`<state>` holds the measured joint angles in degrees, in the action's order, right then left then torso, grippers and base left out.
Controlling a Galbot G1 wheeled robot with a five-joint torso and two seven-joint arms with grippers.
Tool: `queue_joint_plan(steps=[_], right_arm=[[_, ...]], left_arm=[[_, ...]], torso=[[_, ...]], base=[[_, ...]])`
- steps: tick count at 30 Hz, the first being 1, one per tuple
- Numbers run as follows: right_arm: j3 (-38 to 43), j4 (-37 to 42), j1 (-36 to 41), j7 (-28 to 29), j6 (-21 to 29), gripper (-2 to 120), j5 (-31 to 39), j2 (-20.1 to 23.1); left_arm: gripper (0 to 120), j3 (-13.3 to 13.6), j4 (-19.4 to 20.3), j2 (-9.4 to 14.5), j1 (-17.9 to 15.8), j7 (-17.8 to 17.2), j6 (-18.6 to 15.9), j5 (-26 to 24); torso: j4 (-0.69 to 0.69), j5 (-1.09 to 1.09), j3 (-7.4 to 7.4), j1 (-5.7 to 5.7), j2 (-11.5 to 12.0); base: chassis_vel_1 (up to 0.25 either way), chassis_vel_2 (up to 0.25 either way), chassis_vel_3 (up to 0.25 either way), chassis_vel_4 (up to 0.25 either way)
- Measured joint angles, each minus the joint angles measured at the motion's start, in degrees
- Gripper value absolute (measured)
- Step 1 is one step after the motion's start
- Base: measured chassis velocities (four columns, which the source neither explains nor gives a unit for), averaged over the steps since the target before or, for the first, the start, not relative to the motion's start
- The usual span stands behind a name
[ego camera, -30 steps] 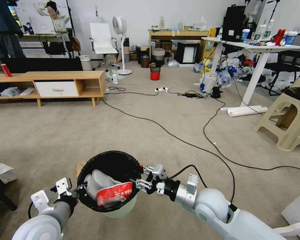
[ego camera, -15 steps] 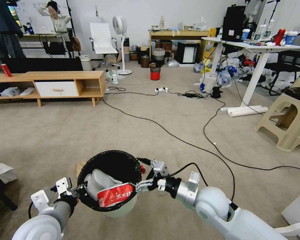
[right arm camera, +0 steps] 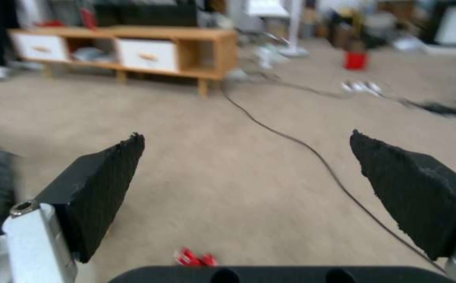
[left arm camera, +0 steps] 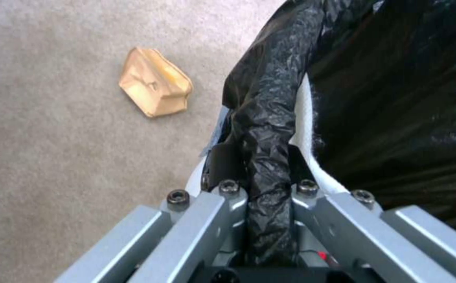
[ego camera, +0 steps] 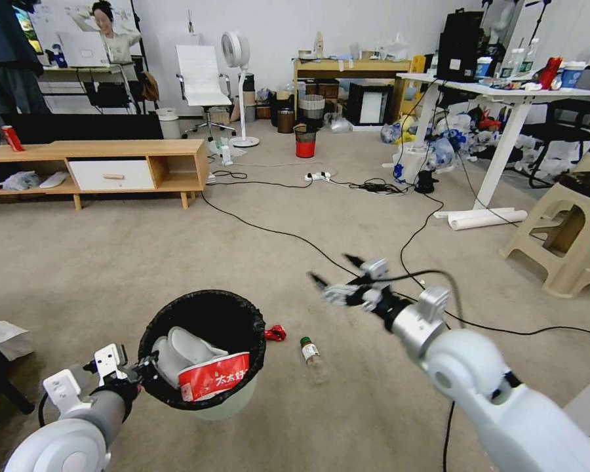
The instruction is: Pick up the trash bin and place the garbage on the floor into it.
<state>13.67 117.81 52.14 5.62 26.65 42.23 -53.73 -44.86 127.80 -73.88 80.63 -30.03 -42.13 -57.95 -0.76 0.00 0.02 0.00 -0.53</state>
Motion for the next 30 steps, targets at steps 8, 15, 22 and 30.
queue_joint_plan(steps=[8,15,22,30], right_arm=[[1.80,-4.78,1.35,3.83,4.76,100,-2.04,-0.26],[0.78,-7.29,3.08,5.79,7.17,100,-4.69,-0.92],[0.16,-8.97,6.72,4.71,5.13,100,-9.04,-0.99],[0.45,-9.84,8.80,3.82,2.51,100,-10.50,-1.34]], left_arm=[[3,-1.87,-0.62,0.85,0.15,0.33,0.00,-0.94],[3,-2.05,-0.58,0.86,0.56,0.45,0.00,-0.97],[3,-1.66,-0.60,0.59,0.64,0.45,0.01,-0.63],[3,-0.63,-0.48,0.53,0.25,0.07,0.28,-0.48]], torso=[[0.01,0.01,0.00,0.00,0.00],[0.01,0.00,0.00,0.00,0.00],[0.00,0.00,0.00,0.00,0.00],[0.00,0.00,0.00,0.00,0.00]], base=[[0.000,0.000,0.000,0.000],[0.000,0.000,0.000,0.000],[0.000,0.000,0.000,0.000],[0.000,0.000,0.000,0.000]])
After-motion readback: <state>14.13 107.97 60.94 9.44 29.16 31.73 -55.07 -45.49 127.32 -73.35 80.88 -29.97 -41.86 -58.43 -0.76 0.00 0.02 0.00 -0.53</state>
